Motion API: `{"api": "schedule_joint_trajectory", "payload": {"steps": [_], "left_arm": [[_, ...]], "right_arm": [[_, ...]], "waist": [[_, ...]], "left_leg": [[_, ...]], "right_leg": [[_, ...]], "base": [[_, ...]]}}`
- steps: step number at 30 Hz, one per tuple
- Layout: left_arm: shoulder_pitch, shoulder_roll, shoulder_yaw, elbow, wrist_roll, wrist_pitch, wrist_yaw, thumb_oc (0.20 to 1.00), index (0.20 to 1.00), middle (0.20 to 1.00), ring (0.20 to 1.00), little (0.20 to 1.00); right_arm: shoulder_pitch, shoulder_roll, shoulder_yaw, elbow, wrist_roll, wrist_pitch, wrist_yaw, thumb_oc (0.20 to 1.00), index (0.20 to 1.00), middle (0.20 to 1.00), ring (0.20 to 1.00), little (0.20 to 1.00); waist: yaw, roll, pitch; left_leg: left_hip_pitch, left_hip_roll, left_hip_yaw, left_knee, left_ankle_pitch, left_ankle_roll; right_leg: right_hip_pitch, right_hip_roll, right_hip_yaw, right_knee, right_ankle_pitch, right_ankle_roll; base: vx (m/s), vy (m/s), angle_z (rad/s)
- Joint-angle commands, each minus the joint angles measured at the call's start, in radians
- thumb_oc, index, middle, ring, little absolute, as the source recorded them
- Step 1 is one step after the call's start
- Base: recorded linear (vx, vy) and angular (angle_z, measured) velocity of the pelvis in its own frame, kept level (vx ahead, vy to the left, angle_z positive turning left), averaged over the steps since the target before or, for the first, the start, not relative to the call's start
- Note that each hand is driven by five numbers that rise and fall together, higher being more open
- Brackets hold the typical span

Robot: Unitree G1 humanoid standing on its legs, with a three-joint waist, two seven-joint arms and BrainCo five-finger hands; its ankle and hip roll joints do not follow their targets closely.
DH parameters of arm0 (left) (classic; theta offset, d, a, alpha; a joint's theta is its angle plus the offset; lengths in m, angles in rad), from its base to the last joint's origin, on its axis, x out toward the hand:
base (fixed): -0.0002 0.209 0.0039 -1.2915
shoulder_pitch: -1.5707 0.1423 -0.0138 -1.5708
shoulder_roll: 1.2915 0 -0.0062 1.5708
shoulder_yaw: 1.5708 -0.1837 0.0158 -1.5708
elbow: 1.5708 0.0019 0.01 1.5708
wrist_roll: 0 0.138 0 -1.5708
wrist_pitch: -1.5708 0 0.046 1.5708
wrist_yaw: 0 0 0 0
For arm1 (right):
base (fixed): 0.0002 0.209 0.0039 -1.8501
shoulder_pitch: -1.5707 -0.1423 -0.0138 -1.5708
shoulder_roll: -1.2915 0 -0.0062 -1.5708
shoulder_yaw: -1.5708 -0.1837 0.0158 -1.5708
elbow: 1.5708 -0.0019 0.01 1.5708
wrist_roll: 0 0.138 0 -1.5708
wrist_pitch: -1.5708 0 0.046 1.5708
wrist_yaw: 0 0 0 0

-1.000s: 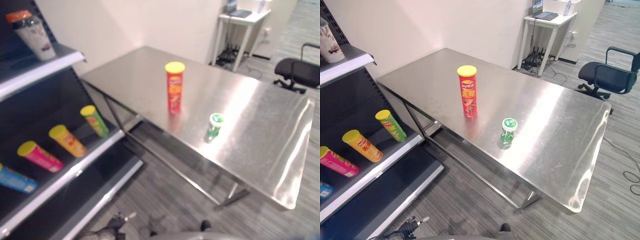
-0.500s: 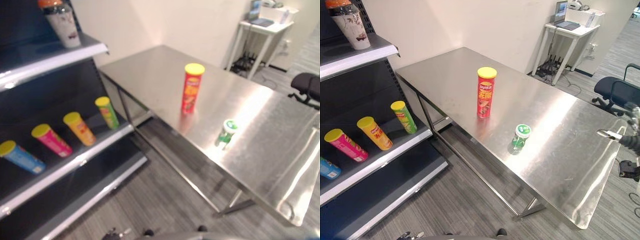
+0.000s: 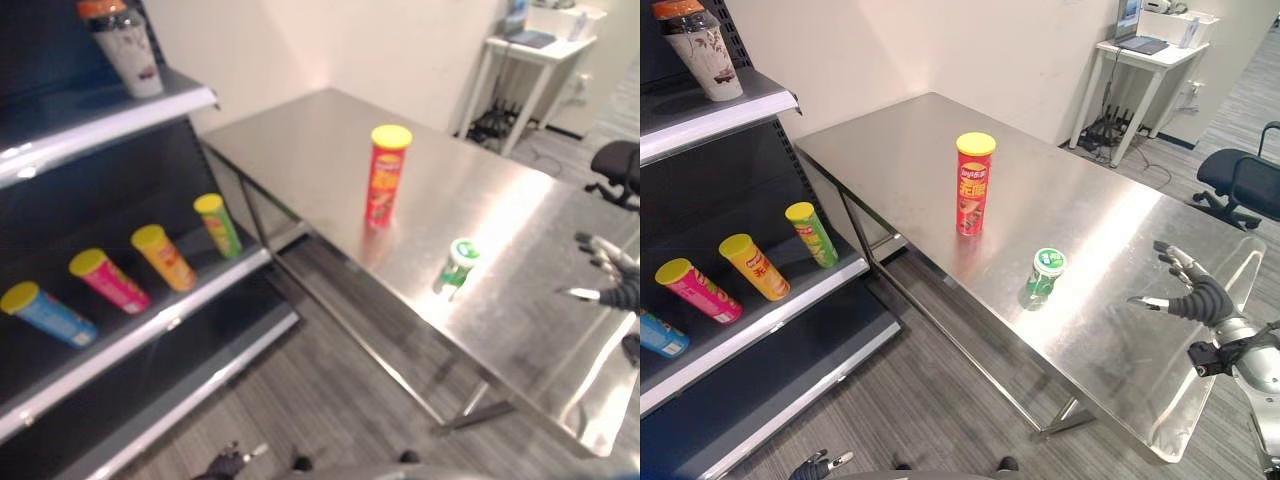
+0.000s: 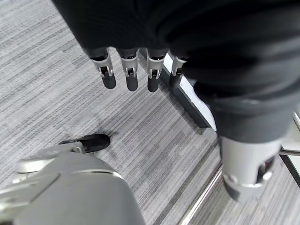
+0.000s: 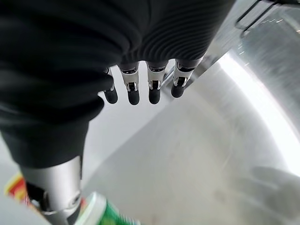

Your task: Put the goods on the table back onto the shelves and tidy them up.

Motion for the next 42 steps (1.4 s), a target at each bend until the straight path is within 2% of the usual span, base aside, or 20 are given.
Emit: {"api": "schedule_joint_trajectory", "payload": {"steps": [1,13,23,24,25,26,35,42], "left_arm": [[-0.072,0.036,0.024,0.005,0.032,-0.036,0.014,1.0,1.0,1.0,1.0,1.0],[-0.069,0.046,0.018,-0.004,0.021,-0.04,0.028,1.0,1.0,1.0,1.0,1.0],[-0.064,0.047,0.015,-0.003,0.017,-0.042,0.029,1.0,1.0,1.0,1.0,1.0],[-0.063,0.049,0.016,-0.005,0.017,-0.042,0.029,1.0,1.0,1.0,1.0,1.0],[-0.063,0.049,0.016,-0.005,0.018,-0.042,0.028,1.0,1.0,1.0,1.0,1.0],[-0.063,0.051,0.017,-0.007,0.02,-0.043,0.028,1.0,1.0,1.0,1.0,1.0],[-0.067,0.055,0.025,-0.005,0.021,-0.044,0.029,1.0,1.0,1.0,1.0,1.0],[-0.069,0.061,0.047,-0.015,0.016,-0.048,0.045,1.0,1.0,1.0,1.0,1.0]], "right_arm": [[-0.132,-0.069,0.042,-0.005,-0.062,-0.06,-0.063,1.0,1.0,1.0,1.0,1.0],[-0.237,-0.082,0.218,0.048,-0.107,-0.066,-0.057,1.0,1.0,1.0,1.0,1.0],[-0.284,-0.098,0.3,0.037,-0.128,-0.073,-0.042,1.0,1.0,1.0,1.0,1.0],[-0.287,-0.101,0.307,0.032,-0.125,-0.074,-0.038,0.827,0.827,0.827,0.827,0.827],[-0.287,-0.101,0.308,0.026,-0.123,-0.074,-0.035,0.225,0.225,0.225,0.225,0.225],[-0.288,-0.102,0.312,0.021,-0.122,-0.075,-0.03,0.2,0.2,0.2,0.2,0.2],[-0.28,-0.115,0.293,-0.002,-0.145,-0.083,-0.045,0.2,0.2,0.2,0.2,0.2],[-0.267,-0.088,0.079,-0.138,-0.034,-0.105,-0.121,0.2,0.2,0.2,0.2,0.2]], "waist": [[0.042,-0.03,0.029],[0.08,-0.033,0.039],[0.099,-0.036,0.04],[0.101,-0.038,0.04],[0.102,-0.039,0.04],[0.104,-0.04,0.041],[0.1,-0.045,0.038],[0.085,-0.04,0.025]], "left_leg": [[0.026,0.047,0.017,0.009,-0.072,-0.051],[0.003,0.045,-0.018,0.009,-0.059,-0.055],[-0.006,0.041,-0.037,0.009,-0.058,-0.057],[-0.007,0.042,-0.038,0.009,-0.058,-0.057],[-0.007,0.042,-0.04,0.009,-0.058,-0.057],[-0.007,0.042,-0.039,0.009,-0.058,-0.057],[0.005,0.042,-0.03,0.009,-0.068,-0.055],[0.027,0.052,-0.014,0.009,-0.077,-0.055]], "right_leg": [[0.028,-0.047,-0.054,0.03,-0.043,0.048],[0.035,-0.053,-0.101,0.036,-0.047,0.045],[0.046,-0.057,-0.127,0.034,-0.051,0.046],[0.046,-0.057,-0.129,0.036,-0.052,0.046],[0.046,-0.057,-0.131,0.036,-0.052,0.046],[0.048,-0.059,-0.133,0.037,-0.052,0.047],[0.051,-0.062,-0.128,0.04,-0.053,0.05],[0.052,-0.054,-0.107,0.044,-0.064,0.045]], "base": [[0.0,-0.01,0.13],[0.01,-0.016,0.11],[0.01,-0.006,0.09],[0.01,-0.003,0.11],[0.01,-0.004,0.15],[0.01,-0.001,0.11],[0.0,0.0,0.01],[0.01,-0.018,-0.06]]}}
